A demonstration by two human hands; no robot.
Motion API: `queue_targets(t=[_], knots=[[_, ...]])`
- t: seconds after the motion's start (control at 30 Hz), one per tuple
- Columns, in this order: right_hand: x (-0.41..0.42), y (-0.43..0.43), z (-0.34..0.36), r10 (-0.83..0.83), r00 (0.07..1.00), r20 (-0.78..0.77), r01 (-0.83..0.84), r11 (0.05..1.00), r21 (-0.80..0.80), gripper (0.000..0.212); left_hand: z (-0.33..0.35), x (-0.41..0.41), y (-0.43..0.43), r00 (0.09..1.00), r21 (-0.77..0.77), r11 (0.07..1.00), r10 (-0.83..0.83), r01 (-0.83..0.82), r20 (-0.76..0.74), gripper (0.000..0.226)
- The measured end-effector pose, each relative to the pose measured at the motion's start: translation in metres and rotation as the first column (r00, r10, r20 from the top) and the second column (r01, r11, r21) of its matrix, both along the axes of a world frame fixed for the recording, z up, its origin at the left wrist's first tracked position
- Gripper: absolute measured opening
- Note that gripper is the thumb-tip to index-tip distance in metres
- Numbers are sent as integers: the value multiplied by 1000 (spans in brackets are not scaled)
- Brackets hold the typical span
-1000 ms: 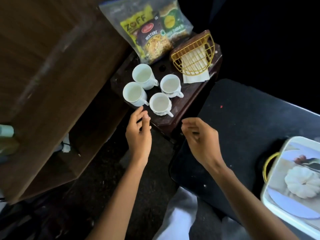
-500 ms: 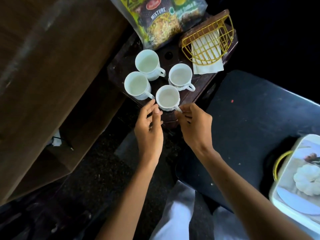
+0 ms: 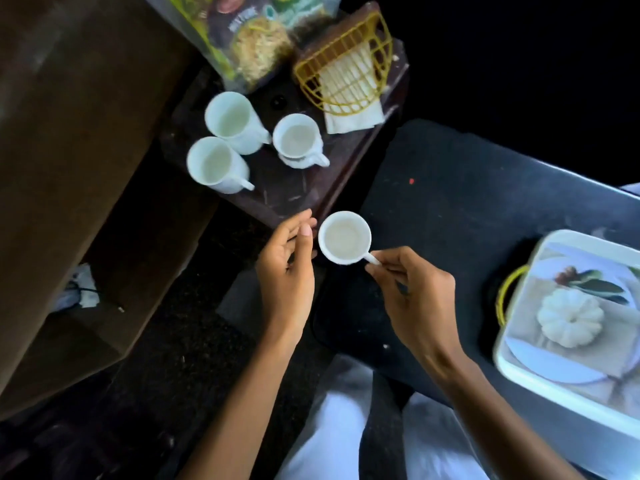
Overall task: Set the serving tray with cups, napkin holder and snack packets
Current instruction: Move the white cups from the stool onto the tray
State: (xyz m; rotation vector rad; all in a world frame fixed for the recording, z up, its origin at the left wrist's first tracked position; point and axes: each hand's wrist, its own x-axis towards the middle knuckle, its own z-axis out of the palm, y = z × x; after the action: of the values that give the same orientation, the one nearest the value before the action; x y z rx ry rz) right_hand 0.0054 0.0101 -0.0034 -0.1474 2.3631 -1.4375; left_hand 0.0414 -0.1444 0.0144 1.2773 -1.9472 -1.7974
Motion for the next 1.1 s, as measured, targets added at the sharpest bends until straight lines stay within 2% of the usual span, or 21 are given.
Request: queue_targets(t=[0.13,0.27,0.5,0.83,1.1], knots=[[11,72,9,-17,1000,-19,18,996,86,12,-2,5,62,990,43,990,-136,135,28,22],[26,144,11,-54,997,-55,64,980,188,15,-9,10,133,972,13,975,-223,223,74,20],[51,244,-3,-195,981,-23,195,953,232,17,-28,15,239,924,44,937,-350,348,152,22],[64,299,-35,-250,968,-4,245,943,225,14,-55,23,294,888,56,918,-394,393,236,21],[59,305,-47,-207,978,-3,203,953,223,13,-60,24,303,887,-3,923,-370,386,276,20]])
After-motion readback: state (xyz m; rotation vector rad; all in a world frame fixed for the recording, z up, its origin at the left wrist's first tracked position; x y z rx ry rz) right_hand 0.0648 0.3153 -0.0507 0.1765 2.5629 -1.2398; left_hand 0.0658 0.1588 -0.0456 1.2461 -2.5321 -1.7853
